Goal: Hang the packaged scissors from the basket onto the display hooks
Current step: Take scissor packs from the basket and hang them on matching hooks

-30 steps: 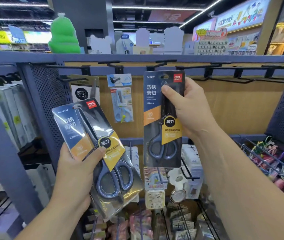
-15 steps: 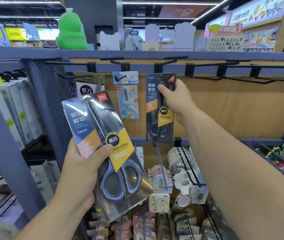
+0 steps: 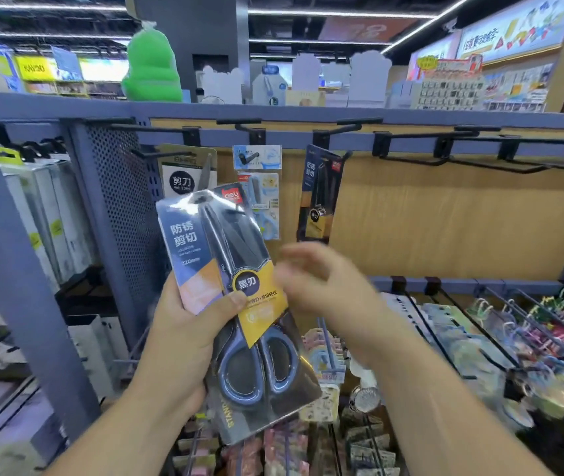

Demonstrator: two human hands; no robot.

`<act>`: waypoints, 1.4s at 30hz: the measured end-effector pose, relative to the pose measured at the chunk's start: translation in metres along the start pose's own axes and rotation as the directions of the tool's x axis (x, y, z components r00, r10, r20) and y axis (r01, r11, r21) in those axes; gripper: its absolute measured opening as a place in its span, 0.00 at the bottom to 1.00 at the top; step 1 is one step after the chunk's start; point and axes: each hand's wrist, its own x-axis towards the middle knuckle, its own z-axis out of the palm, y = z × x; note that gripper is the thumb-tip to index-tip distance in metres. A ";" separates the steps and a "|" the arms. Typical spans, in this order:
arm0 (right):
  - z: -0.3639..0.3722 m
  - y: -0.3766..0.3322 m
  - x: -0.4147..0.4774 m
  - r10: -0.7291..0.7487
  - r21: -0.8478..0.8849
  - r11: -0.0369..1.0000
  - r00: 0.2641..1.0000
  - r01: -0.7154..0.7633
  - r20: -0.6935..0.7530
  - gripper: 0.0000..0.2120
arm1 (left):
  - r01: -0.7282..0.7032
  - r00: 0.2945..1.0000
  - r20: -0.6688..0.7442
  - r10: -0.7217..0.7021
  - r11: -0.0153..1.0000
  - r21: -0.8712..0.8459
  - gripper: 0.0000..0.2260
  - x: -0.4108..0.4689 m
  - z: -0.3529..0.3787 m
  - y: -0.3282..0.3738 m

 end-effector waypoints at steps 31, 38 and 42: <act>0.004 0.069 -0.043 0.191 0.441 0.896 0.944 -0.055 -0.270 0.12 | 0.148 0.986 -0.086 -0.141 0.986 0.079 0.12 -0.005 0.007 -0.034; -0.040 0.067 -0.047 0.085 0.204 0.979 0.932 -0.012 -0.352 0.18 | 0.135 0.986 -0.116 -0.124 0.986 0.099 0.11 -0.001 0.001 -0.028; -0.061 0.064 -0.051 0.035 0.047 0.999 0.919 -0.017 -0.394 0.18 | 0.120 0.987 -0.121 -0.108 0.988 0.098 0.11 -0.001 0.000 -0.024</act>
